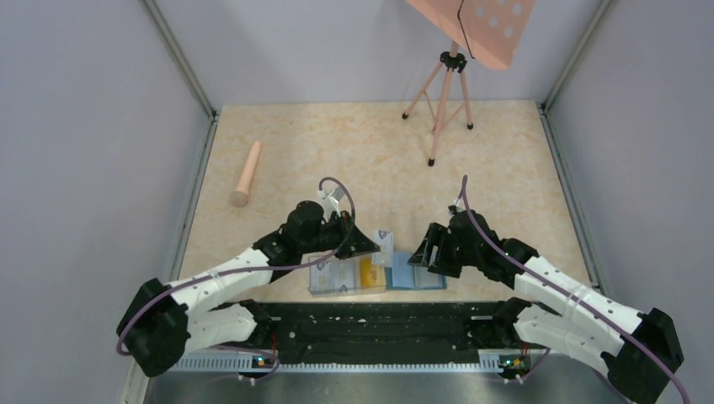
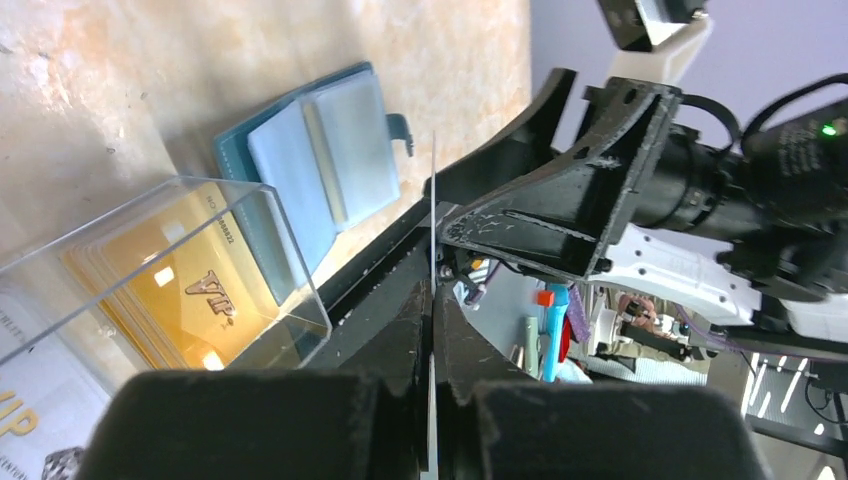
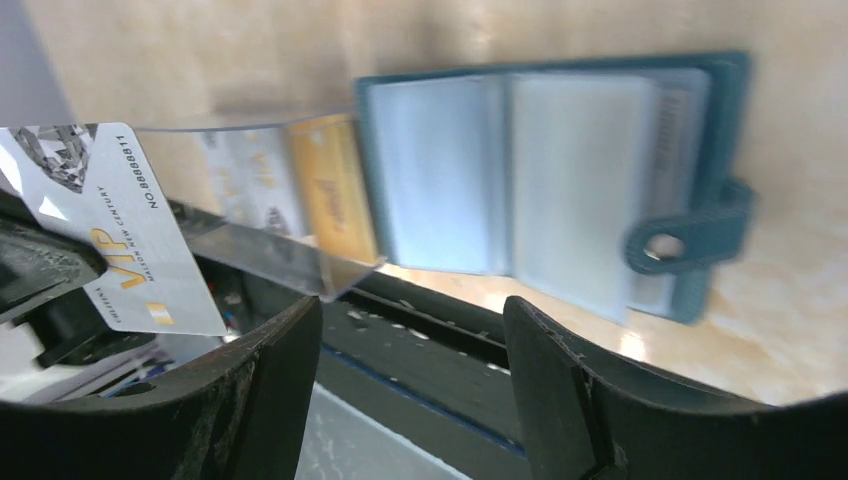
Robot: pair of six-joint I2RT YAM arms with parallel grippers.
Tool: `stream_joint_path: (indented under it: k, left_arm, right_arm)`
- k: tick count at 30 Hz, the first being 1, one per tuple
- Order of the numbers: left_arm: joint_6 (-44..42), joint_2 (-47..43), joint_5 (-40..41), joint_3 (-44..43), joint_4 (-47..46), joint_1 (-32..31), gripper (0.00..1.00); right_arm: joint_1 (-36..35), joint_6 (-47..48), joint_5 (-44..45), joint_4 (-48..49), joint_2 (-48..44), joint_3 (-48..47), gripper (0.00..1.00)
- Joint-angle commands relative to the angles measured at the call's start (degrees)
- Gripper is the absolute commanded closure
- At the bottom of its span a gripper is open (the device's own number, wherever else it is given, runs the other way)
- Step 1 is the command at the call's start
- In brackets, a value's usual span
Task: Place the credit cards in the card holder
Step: Insert the credit card into the card holder.
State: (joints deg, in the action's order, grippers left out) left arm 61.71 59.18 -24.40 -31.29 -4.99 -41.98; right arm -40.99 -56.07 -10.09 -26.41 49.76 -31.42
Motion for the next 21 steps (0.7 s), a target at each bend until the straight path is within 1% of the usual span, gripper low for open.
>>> stream_joint_path:
  k: [1, 7, 11, 14, 17, 19, 21]
  left_arm:
    - [2.2, 7.5, 0.5, -1.9, -9.8, -2.5, 1.0]
    - [1.9, 17.6, 3.8, -7.1, -9.3, -6.7, 1.0]
    - [3.0, 22.9, 6.5, -9.6, -7.7, -8.8, 1.0]
    - [3.7, 26.1, 8.7, -11.8, -5.3, -10.2, 1.0]
    - [3.5, 29.3, 10.1, -13.9, -2.9, -11.2, 1.0]
    - [3.1, 31.2, 10.9, -15.5, -0.8, -11.8, 1.0]
    - [3.0, 32.6, 12.5, -16.8, 1.9, -12.3, 1.0]
  right_arm:
    - [1.2, 2.6, 7.1, -11.2, 0.6, -1.4, 0.35]
    - [2.3, 1.9, 9.3, -11.2, 2.1, 1.1, 0.37]
    - [3.9, 2.4, 8.8, -10.5, 3.7, 2.4, 0.38]
    - [6.3, 3.1, 6.1, -8.7, 4.5, 4.1, 0.39]
    - [10.4, 4.4, 2.1, -6.3, 4.7, 6.5, 0.4]
    - [12.2, 5.1, 0.0, -5.1, 4.6, 7.7, 0.46]
    - [13.2, 5.6, -0.8, -4.4, 4.7, 8.1, 0.5]
